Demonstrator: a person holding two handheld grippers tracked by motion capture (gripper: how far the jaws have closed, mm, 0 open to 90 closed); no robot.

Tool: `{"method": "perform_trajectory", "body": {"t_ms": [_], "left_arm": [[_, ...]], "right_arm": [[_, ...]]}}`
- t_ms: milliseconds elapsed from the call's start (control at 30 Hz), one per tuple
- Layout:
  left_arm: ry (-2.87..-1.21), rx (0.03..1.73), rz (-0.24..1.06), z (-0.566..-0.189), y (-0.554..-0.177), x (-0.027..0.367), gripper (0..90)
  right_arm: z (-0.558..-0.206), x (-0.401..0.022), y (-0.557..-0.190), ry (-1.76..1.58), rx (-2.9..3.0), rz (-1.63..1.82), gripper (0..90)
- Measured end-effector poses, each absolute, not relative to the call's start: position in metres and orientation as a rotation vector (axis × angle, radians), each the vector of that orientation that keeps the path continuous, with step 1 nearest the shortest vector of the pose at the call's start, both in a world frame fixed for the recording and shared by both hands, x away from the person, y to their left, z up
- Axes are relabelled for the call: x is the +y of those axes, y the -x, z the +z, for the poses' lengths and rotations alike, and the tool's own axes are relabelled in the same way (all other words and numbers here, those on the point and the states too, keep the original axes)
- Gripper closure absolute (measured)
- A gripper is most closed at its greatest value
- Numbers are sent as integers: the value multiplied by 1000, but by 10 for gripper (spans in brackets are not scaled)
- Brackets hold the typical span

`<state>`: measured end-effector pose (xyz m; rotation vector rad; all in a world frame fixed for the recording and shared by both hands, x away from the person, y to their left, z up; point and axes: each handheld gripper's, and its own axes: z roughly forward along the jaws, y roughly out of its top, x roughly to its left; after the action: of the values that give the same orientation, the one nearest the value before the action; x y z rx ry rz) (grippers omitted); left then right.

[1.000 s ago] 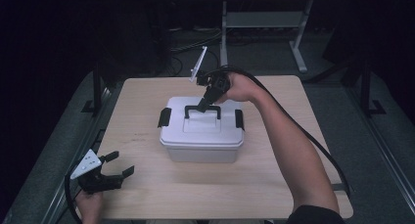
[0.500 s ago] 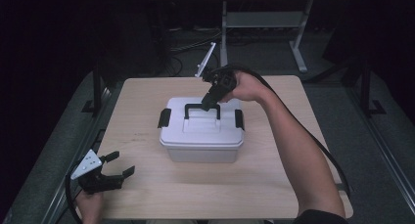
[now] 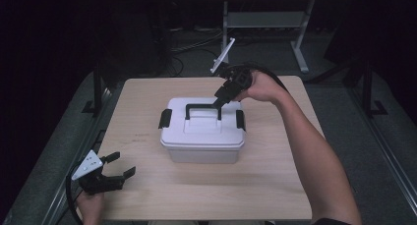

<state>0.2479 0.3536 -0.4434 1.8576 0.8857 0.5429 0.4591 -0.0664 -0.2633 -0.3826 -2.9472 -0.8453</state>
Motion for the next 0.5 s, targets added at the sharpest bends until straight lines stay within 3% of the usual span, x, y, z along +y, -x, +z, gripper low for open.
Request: {"method": "perform_trajectory", "body": {"t_ms": [500], "left_arm": [[-1855, 893, 546, -443, -248, 355, 147]], "right_arm": [[-267, -94, -453, 470, -2946, -856, 323]]}}
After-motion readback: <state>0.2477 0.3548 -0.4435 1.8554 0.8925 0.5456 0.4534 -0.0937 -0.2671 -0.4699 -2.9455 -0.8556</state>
